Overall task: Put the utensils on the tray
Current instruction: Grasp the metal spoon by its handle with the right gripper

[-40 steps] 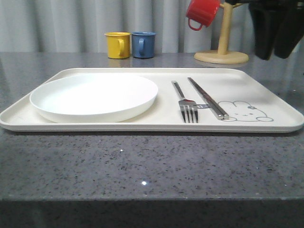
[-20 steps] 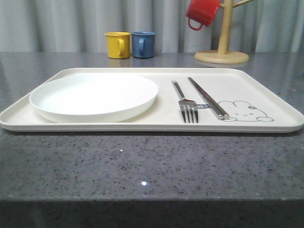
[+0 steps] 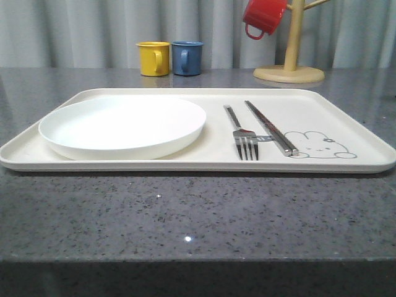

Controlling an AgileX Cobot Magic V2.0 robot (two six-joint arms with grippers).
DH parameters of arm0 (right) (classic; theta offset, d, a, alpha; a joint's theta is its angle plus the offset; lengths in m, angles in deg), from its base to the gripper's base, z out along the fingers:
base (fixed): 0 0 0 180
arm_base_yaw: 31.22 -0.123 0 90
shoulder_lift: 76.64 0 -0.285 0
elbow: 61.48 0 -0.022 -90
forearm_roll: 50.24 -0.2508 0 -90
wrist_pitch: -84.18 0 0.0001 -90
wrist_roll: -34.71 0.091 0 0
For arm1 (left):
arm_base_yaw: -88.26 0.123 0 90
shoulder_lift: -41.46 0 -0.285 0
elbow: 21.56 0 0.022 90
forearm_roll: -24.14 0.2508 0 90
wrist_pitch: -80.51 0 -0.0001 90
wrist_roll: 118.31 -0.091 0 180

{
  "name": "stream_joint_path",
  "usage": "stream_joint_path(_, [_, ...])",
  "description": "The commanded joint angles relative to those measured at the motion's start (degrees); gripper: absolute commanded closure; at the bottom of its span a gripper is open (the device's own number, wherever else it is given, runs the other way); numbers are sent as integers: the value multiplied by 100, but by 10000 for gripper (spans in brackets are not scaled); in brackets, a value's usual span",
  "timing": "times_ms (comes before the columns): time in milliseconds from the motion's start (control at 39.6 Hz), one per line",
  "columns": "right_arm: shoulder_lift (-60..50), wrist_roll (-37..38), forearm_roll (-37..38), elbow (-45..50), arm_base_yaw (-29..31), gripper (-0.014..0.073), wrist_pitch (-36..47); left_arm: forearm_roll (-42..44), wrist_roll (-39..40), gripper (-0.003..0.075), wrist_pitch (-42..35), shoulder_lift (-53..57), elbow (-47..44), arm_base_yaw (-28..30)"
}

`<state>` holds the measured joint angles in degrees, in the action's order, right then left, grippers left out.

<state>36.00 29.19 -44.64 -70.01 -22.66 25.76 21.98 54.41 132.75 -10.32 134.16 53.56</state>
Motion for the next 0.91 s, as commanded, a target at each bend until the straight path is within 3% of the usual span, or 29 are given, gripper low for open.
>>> stream_joint_path(0, [-142,-66,112,-181,37,287,166,-28,48,738,-399,28,149,-42])
stream_joint_path(101, [-82,-66,112,-181,37,328,124,-28,48,738,-399,28,149,-42])
stream_joint_path(252, [-82,-66,112,-181,37,540,130,-28,48,738,-399,28,149,-42])
stream_joint_path(353, [-82,-66,107,-181,37,625,130,-28,48,738,-399,28,149,-42])
stream_joint_path(555, [-359,-66,-95,-181,-5,638,130,-28,48,738,-399,28,149,-42])
stream_joint_path(682, [-832,-66,-827,-181,-164,641,-20,-28,48,738,-411,28,149,-42])
stream_joint_path(883, [-1282,-66,-1441,-157,-927,641,-522,-28,48,738,-411,28,149,-42])
